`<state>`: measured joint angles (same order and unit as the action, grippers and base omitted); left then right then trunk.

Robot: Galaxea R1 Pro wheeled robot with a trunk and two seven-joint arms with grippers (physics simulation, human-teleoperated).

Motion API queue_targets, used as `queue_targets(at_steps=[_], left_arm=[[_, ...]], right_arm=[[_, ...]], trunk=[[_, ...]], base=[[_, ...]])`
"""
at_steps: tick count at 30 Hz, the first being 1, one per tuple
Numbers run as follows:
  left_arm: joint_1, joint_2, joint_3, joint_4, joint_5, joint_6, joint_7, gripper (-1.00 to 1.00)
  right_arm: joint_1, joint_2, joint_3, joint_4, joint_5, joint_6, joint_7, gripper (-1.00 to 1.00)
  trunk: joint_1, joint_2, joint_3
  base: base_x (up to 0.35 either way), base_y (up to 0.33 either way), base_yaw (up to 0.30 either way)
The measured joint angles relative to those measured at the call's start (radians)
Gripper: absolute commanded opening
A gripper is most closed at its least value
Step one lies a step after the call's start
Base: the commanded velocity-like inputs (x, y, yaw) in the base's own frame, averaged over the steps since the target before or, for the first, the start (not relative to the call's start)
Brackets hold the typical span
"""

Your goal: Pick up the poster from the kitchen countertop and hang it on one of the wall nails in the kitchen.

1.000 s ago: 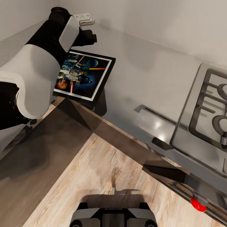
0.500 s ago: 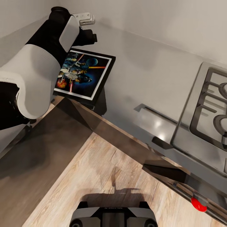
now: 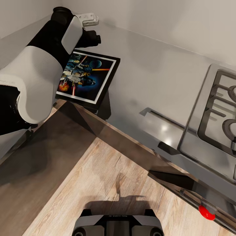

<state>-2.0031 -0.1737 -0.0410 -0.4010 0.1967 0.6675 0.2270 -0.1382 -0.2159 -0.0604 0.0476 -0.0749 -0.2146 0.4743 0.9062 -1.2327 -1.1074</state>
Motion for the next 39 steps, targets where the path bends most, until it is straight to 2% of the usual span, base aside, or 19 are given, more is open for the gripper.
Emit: queue_targets(at_steps=[27, 39], left_arm=[[0.0, 0.003, 0.004, 0.001, 0.0, 0.001, 0.0, 1.0], [0.0, 0.003, 0.005, 0.002, 0.0, 0.001, 0.0, 1.0]], right_arm=[[0.0, 0.0, 0.0, 0.0, 0.0, 0.0, 0.0, 1.0], [0.0, -0.001, 0.0, 0.0, 0.0, 0.0, 0.0, 1.0]], trunk=[[0.0, 0.0, -0.003], [0.0, 0.0, -0.017]], base=[[0.031, 0.0, 0.0], [0.0, 0.0, 0.0]])
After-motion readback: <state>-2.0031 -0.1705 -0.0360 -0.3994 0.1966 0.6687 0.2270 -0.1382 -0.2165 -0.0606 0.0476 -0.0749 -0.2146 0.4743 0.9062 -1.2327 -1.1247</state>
